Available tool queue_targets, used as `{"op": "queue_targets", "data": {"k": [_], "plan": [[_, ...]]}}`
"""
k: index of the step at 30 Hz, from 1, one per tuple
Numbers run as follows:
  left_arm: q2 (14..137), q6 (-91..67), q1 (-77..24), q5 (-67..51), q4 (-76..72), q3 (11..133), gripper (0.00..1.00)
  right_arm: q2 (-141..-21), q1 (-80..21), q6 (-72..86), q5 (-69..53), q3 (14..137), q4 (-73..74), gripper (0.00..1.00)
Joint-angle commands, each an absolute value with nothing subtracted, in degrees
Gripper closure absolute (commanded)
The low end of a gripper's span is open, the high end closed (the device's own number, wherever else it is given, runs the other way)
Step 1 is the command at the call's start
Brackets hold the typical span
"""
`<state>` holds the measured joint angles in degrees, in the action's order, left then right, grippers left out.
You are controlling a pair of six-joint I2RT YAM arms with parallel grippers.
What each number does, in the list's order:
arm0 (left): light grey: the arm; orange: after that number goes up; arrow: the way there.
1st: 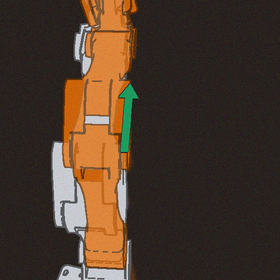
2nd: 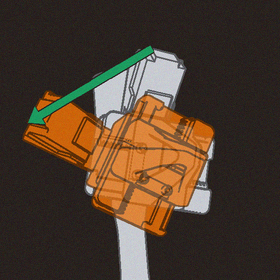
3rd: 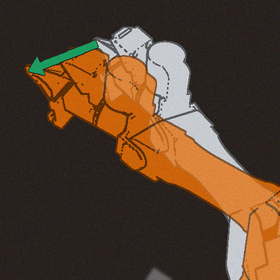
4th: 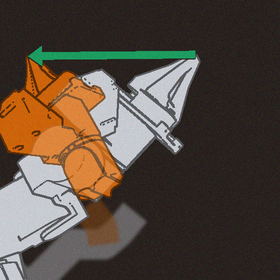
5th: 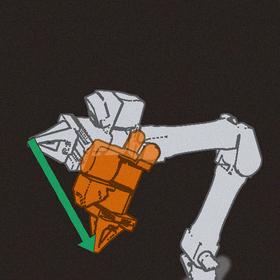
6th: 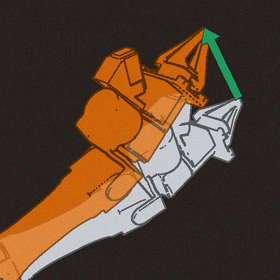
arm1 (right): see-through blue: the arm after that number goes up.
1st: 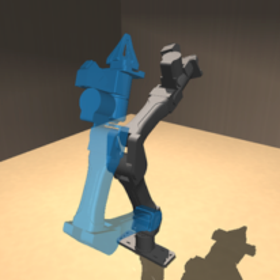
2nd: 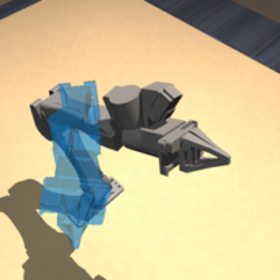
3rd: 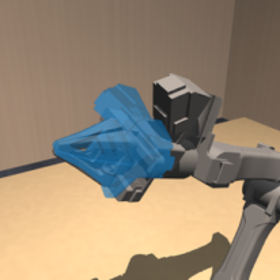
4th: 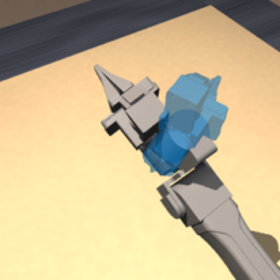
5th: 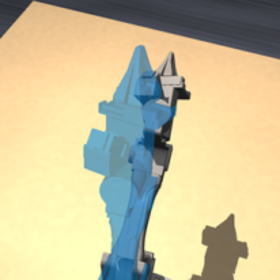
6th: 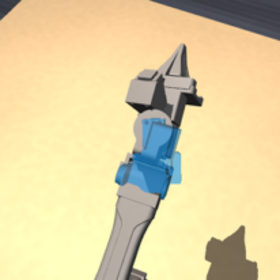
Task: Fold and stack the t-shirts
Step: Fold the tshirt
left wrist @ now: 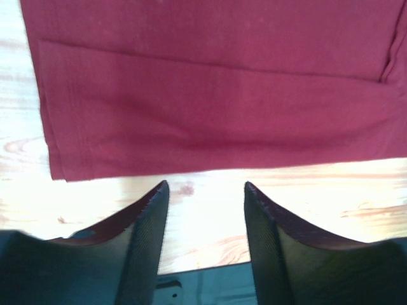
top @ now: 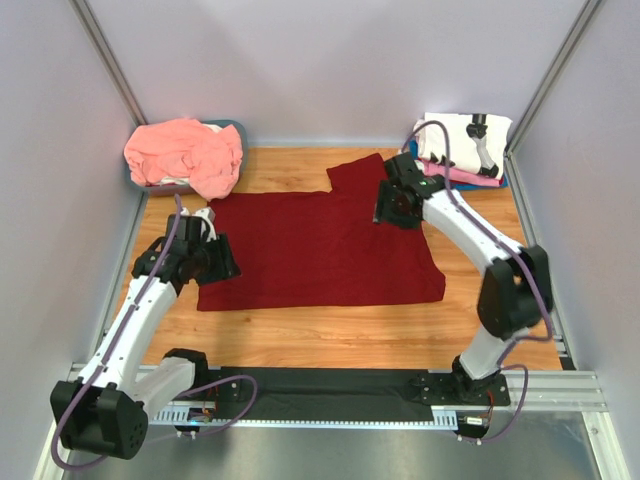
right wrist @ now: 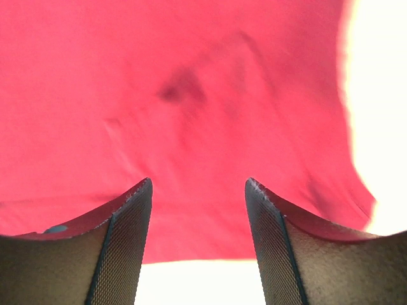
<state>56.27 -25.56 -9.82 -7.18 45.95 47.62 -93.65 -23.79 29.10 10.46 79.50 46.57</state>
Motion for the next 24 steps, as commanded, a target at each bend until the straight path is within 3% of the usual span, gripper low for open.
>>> {"op": "queue_targets", "data": {"k": [1,7,12,24], "plan": [[56.7,-29.5,-12.7,-1.9,48.9,47.9,0.38,-84.2,-22.4,30.1,13.8,66.1,46.3,0.36],[56.3,-37.9,-13.5,-4.5,41.6,38.4,0.31,-68.0,-21.4,36.4,7.9,42.7,39.3,0.30],[57.1,-41.4,-13.5,-2.1,36.7,32.4,0.31,-61.1,-18.1,38.2,5.9,34.3,36.7,0.30],[54.0,-45.4,-13.4,10.0,36.8,27.3,0.24,-70.1,-9.2,35.8,1.2,33.0,28.5,0.35]]}}
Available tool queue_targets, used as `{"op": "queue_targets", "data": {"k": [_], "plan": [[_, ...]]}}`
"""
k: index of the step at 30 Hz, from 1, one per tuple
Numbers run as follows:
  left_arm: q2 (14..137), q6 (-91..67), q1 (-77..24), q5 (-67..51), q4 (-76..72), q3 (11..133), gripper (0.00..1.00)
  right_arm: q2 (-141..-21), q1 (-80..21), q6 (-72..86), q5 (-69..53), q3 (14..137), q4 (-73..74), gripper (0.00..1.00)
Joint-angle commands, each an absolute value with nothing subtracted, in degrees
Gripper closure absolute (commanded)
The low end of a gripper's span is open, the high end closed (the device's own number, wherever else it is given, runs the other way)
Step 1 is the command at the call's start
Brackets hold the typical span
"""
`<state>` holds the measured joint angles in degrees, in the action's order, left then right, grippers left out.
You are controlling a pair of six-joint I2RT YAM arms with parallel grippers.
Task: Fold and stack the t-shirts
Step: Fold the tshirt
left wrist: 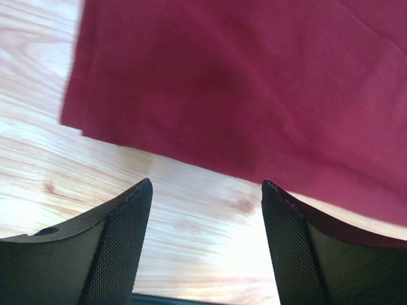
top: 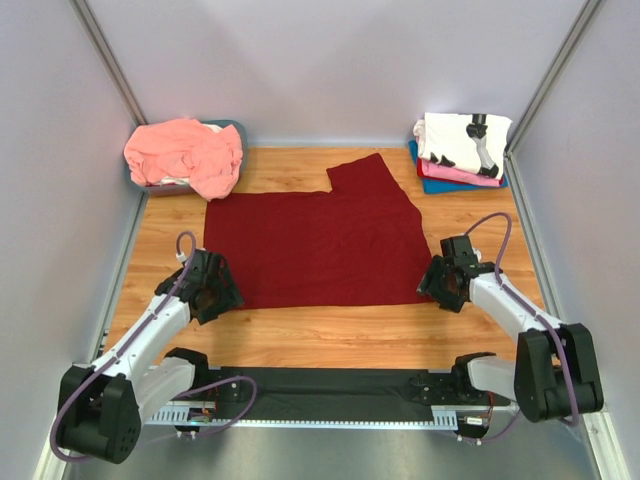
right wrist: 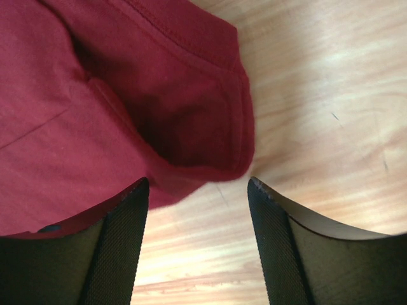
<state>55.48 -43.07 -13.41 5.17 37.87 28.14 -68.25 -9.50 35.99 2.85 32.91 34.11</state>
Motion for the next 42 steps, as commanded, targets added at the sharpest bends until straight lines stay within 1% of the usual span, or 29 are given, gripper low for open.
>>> {"op": "queue_targets", "data": {"k": [1,5,6,8,9,11,12,16,19,20,22,23,28,37,42], "plan": [[53.7,-45.4,-13.3,10.5,36.8,27.1,0.23,-71.8,-9.0,35.6,1.1,32.7,27.8,0.38],[53.3,-44.7,-9.2,9.2,34.4,25.6,0.22,-74.6,-8.6,35.2,1.1,34.2,26.8,0.46],[53.6,-44.3,-8.4,8.6,33.8,25.3,0.23,-75.0,-8.5,35.1,1.1,34.5,26.5,0.51],[55.9,-43.9,-7.0,7.3,33.0,25.5,0.25,-75.9,-8.3,34.8,1.1,35.2,26.4,0.57],[56.8,-43.9,-6.9,7.3,33.0,26.1,0.25,-76.3,-8.3,34.7,1.1,35.3,26.3,0.64],[59.2,-44.2,-6.9,7.5,33.0,26.7,0.26,-76.9,-7.9,34.5,0.9,35.5,26.1,0.71],[60.0,-44.5,-6.8,7.5,33.0,27.2,0.26,-76.9,-7.8,34.6,0.9,35.5,26.0,0.77],[63.3,-44.9,-6.7,7.6,31.8,28.7,0.31,-76.3,-7.5,34.8,0.8,35.1,25.8,0.85],[66.2,-44.4,-6.7,6.9,30.6,30.0,0.52,-75.4,-6.9,34.7,0.8,34.6,25.9,0.91],[67.1,-44.2,-6.7,6.2,29.9,30.3,0.68,-75.1,-6.9,34.7,0.8,34.4,26.1,0.93],[67.3,-43.9,-6.7,5.3,29.2,30.3,0.84,-73.4,-6.1,35.6,0.9,33.9,26.7,0.99],[67.2,-44.0,-6.7,5.3,29.5,30.4,1.00,-72.2,-5.8,36.2,1.2,33.5,27.7,1.00],[60.9,-44.7,-6.7,5.2,34.1,30.8,1.00,-59.4,-5.6,40.5,2.9,30.6,31.6,0.99],[45.7,-50.0,-7.1,-3.2,43.2,29.0,1.00,-46.0,-5.7,45.9,1.3,29.6,43.4,1.00],[41.6,-53.3,-9.8,-4.7,47.4,29.8,1.00,-36.7,-5.7,49.9,-0.9,28.0,49.9,1.00]]}}
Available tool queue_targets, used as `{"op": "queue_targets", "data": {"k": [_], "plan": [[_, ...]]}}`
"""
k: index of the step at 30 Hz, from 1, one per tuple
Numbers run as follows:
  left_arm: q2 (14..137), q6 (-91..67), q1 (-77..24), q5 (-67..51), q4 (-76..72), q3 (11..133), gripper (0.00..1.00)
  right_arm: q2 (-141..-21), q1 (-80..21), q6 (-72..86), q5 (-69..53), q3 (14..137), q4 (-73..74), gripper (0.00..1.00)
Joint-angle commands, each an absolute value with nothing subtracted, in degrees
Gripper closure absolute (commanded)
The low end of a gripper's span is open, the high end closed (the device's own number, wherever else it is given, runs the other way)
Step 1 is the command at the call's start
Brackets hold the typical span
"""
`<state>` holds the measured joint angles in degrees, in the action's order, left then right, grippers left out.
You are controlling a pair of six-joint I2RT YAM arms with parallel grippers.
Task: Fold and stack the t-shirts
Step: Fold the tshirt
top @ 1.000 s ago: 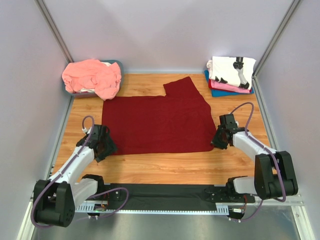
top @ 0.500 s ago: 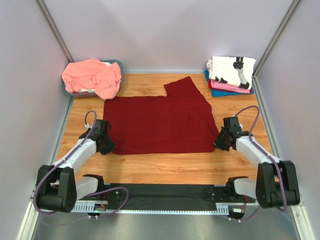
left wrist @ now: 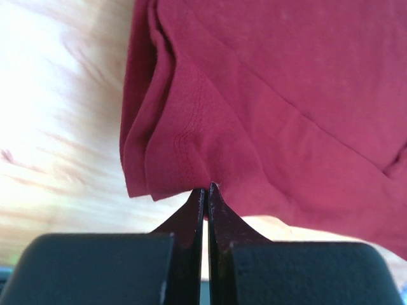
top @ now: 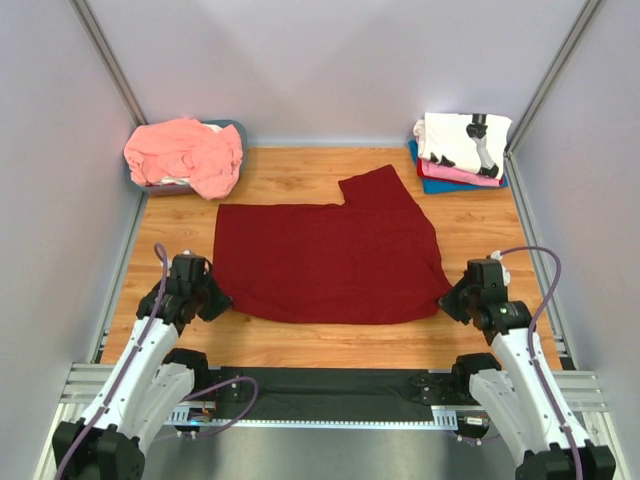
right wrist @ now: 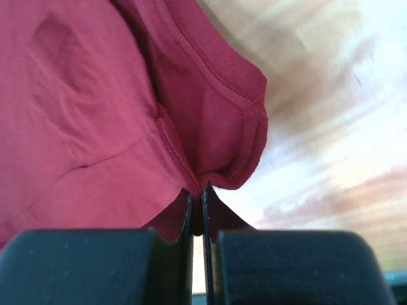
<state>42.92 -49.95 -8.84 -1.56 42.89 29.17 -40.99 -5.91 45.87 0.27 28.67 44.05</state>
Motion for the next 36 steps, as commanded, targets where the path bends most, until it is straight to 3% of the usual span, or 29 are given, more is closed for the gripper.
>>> {"op": "queue_targets", "data": {"k": [1,4,6,7,8,9,10,11,14,19,23,26,30,33,36], "plan": [[40.9,-54.0,-9.8,-5.5,49.3,30.1,1.00,-35.5,-5.7,50.2,-0.5,28.2,51.1,1.00],[37.4,-54.8,-10.2,-7.7,53.6,30.9,1.00,-32.6,-5.8,51.2,-0.5,28.1,53.7,0.96],[34.5,-54.8,-10.3,-7.5,57.8,31.9,0.98,-31.4,-5.8,52.8,-1.5,28.0,55.7,0.84],[33.7,-54.5,-10.3,-6.9,59.1,32.3,0.81,-31.1,-5.7,53.1,-1.3,28.1,56.0,0.78],[33.1,-53.8,-10.3,-6.7,60.5,33.5,0.71,-30.7,-5.8,52.8,-0.9,28.6,57.3,0.62],[32.3,-53.0,-10.3,-6.3,63.3,34.3,0.60,-30.3,-5.8,52.0,-0.7,29.3,57.7,0.57],[32.3,-51.9,-10.3,-5.8,64.2,35.3,0.38,-30.0,-5.8,50.9,-0.9,31.4,57.7,0.53],[32.4,-47.9,-10.3,-5.1,64.9,38.3,0.31,-30.0,-5.7,49.9,-1.4,32.4,57.6,0.44],[35.8,-40.8,-9.2,-0.8,68.3,46.7,0.11,-31.5,-5.8,48.8,-0.3,39.1,57.4,0.34],[41.6,-28.4,-8.9,2.6,65.0,55.5,0.11,-40.1,-5.8,41.1,-5.2,43.9,41.9,0.33],[45.5,-24.0,-6.6,1.0,60.8,57.5,0.12,-59.0,-6.6,34.7,-5.1,54.3,37.4,0.35],[47.2,-22.8,-6.3,-1.3,55.5,55.0,0.13,-76.5,-8.8,28.4,-3.3,69.2,38.8,0.38],[47.4,-22.1,-6.3,-2.4,49.3,50.8,0.15,-102.8,-9.1,23.0,-0.6,98.3,48.0,0.39],[46.9,-22.2,-6.3,-2.4,48.5,50.4,0.16,-114.9,-9.2,23.4,2.6,118.6,53.3,0.40],[46.8,-22.1,-6.3,-2.4,48.2,50.0,0.16,-127.2,-9.4,25.4,3.0,129.0,54.3,0.40]]}}
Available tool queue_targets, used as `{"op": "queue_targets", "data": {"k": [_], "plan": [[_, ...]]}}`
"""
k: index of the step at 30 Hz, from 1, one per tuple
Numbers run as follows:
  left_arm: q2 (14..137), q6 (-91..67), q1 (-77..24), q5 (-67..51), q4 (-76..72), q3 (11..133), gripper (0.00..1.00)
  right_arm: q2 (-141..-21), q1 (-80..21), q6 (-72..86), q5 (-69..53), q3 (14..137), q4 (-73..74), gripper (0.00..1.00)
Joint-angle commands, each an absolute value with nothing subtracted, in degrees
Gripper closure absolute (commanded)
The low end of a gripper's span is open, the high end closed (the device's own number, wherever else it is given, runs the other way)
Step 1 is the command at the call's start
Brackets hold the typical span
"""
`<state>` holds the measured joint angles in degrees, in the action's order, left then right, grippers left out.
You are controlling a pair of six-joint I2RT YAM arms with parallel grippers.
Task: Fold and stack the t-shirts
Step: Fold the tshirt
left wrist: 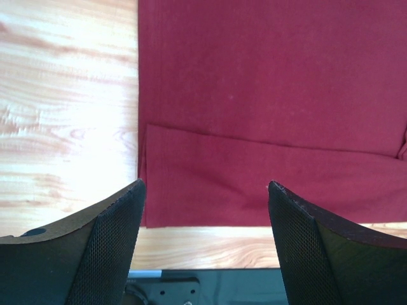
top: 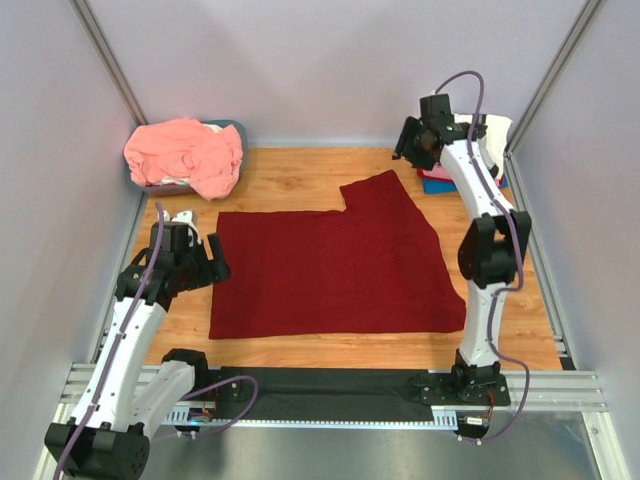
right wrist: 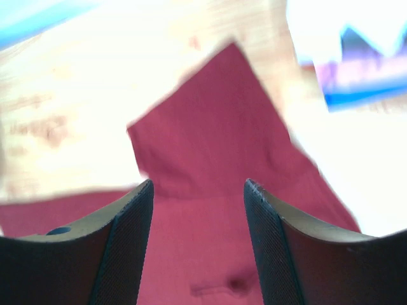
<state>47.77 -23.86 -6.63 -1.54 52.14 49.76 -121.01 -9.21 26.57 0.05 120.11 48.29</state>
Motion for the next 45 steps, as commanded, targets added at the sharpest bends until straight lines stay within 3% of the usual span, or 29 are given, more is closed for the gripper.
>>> {"op": "queue_targets", "data": {"k": [1,4,15,23,30,36,45], "plan": [[46.8,-22.1,-6.3,-2.3,48.2,49.9,0.16,-131.9,-9.6,25.6,3.8,134.6,54.1,0.39],[46.9,-22.0,-6.3,-2.5,48.3,50.0,0.18,-137.8,-9.8,26.6,6.1,142.0,51.3,0.37],[46.1,-21.7,-6.3,-3.1,47.6,49.7,0.19,-153.8,-11.0,27.1,10.9,149.5,39.5,0.33],[47.0,-21.6,-6.3,-3.7,47.6,49.7,0.20,-156.6,-11.4,27.6,12.7,148.9,39.5,0.34],[47.6,-21.7,-6.3,-3.2,47.9,49.7,0.20,-157.0,-12.2,28.0,10.6,148.4,41.8,0.65],[48.3,-21.9,-6.3,-2.6,48.0,49.7,0.20,-156.4,-12.3,28.4,9.4,146.9,41.8,1.00],[56.6,-23.4,-6.3,1.4,46.1,51.5,0.20,-143.9,-12.7,24.4,5.4,132.5,28.1,1.00]]}}
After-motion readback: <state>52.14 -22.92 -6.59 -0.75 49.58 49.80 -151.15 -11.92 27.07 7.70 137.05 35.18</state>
